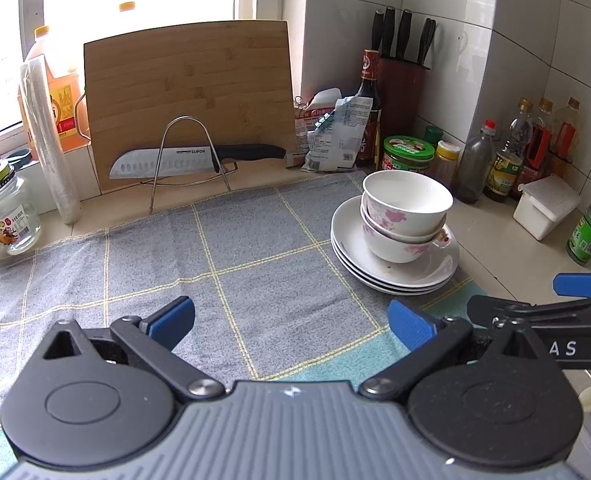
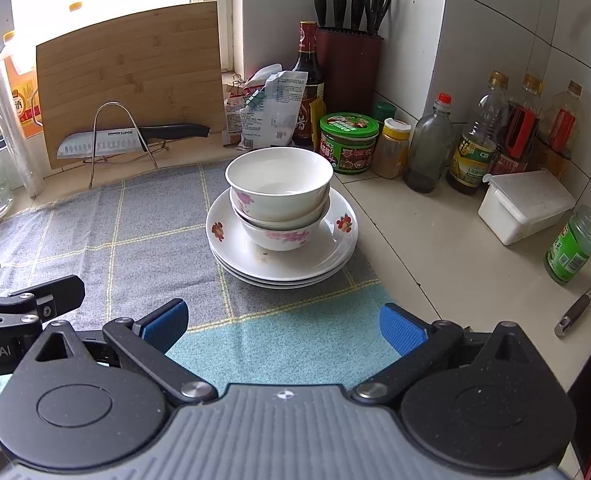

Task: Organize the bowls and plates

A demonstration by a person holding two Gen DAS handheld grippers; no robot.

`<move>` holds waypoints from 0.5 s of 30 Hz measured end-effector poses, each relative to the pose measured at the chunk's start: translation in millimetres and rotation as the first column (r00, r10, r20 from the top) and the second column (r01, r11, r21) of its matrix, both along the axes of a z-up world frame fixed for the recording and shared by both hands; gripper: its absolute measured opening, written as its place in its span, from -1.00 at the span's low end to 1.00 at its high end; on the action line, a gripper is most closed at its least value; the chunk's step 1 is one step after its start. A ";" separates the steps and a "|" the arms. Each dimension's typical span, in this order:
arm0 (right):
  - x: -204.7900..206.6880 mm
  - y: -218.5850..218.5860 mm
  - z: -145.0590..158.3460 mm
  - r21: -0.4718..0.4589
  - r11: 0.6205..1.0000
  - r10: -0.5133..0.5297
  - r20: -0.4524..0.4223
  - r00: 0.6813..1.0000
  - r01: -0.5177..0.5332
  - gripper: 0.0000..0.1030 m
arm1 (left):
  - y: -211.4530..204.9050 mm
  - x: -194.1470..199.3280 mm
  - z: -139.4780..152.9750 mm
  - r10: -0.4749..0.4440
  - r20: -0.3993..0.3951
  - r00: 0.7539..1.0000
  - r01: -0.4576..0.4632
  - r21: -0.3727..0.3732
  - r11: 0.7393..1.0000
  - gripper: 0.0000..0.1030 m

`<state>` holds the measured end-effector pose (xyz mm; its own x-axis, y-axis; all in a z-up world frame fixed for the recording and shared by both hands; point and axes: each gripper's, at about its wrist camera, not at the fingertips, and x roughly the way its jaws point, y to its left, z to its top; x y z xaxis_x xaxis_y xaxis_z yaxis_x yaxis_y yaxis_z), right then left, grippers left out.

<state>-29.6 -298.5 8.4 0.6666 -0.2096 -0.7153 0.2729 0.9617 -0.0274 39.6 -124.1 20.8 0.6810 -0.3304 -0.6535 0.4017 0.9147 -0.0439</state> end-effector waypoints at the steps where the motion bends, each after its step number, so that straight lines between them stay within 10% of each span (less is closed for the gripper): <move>1: -0.1 0.1 0.5 -0.002 1.000 -0.002 0.002 1.000 0.002 1.00 | 0.1 -0.6 0.3 0.000 0.001 1.000 0.000 -0.001 1.000 0.99; 15: -1.1 1.0 3.4 -0.017 1.000 -0.011 0.013 1.000 0.012 1.00 | -0.2 -0.8 5.2 -0.008 0.018 1.000 0.008 -0.008 1.000 0.99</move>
<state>-30.7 -297.5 11.8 0.6732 -0.2296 -0.7029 0.2845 0.9578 -0.0404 38.8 -124.3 26.0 0.6899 -0.3413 -0.6384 0.4098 0.9111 -0.0443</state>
